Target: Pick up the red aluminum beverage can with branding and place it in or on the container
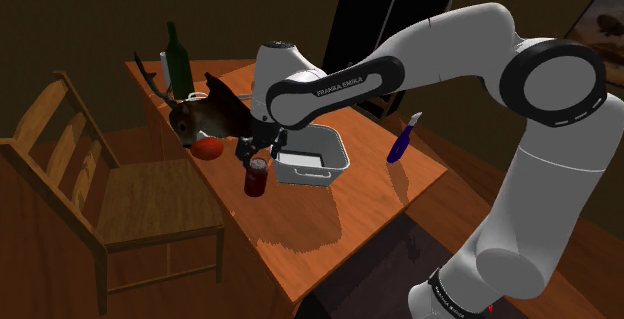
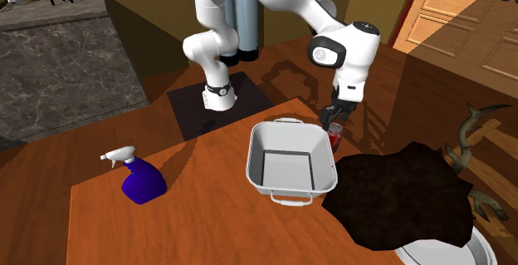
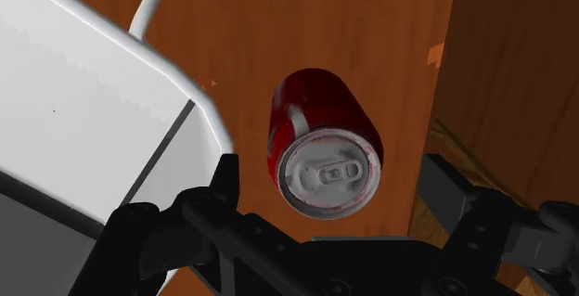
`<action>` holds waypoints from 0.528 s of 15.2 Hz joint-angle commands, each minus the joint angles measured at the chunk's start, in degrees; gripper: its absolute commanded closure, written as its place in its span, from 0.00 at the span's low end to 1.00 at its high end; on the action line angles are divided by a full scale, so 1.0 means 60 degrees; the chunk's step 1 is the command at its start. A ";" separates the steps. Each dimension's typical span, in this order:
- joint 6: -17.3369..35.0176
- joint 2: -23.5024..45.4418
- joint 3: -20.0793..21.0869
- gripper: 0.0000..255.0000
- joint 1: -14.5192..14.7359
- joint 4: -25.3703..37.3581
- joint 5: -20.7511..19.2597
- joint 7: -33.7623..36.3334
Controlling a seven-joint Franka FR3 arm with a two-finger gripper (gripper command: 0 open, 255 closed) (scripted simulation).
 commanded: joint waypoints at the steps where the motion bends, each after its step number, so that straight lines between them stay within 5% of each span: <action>1: 0.0807 0.0905 -0.0120 1.00 -0.0063 -0.0117 -0.0069 -0.0020; 8: 0.1164 0.0652 -0.0223 1.00 -0.0365 -0.0683 0.0056 -0.0467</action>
